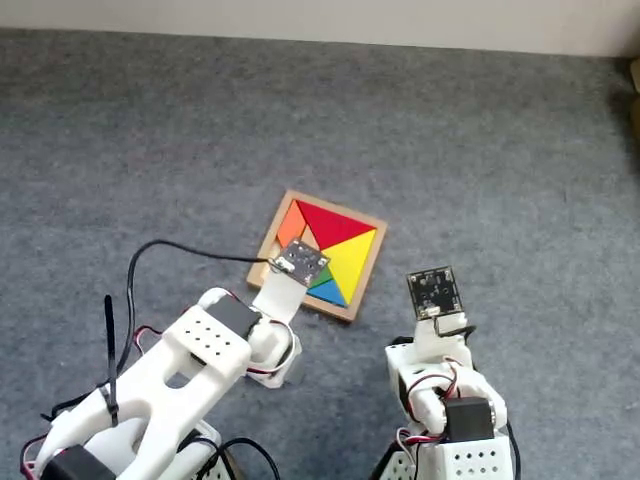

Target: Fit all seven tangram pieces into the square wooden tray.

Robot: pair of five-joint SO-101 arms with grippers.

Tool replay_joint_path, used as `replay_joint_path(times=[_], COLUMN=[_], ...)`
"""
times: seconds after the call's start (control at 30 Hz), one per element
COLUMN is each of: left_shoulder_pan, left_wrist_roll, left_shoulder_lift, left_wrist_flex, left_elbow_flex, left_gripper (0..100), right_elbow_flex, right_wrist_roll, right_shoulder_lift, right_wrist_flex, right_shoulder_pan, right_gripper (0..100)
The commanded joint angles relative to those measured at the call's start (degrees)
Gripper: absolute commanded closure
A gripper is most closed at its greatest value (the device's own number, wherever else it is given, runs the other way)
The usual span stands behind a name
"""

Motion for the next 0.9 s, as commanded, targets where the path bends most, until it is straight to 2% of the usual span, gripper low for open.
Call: replay_joint_path(times=[0.0, 0.33, 0.63, 0.87], left_shoulder_pan=[-0.57, -0.57, -0.4, -0.4], left_wrist_roll=[-0.35, -0.35, -0.26, -0.26], left_shoulder_lift=[-1.19, -0.57, 17.19, 19.47], left_wrist_flex=[-0.88, -0.88, 0.62, 0.88], left_elbow_flex=[-0.22, -0.04, -10.24, -11.91], left_gripper=[72, 73, 79, 85], right_elbow_flex=[8.57, 8.57, 8.57, 8.57], right_wrist_roll=[-0.18, -0.18, -0.18, -0.18], right_shoulder_lift=[-1.19, -1.19, -1.19, -1.19], right_wrist_flex=[0.48, 0.48, 0.48, 0.48], right_shoulder_pan=[-0.22, -0.13, -0.13, -0.22], right_gripper=[99.3, 99.3, 99.3, 99.3])
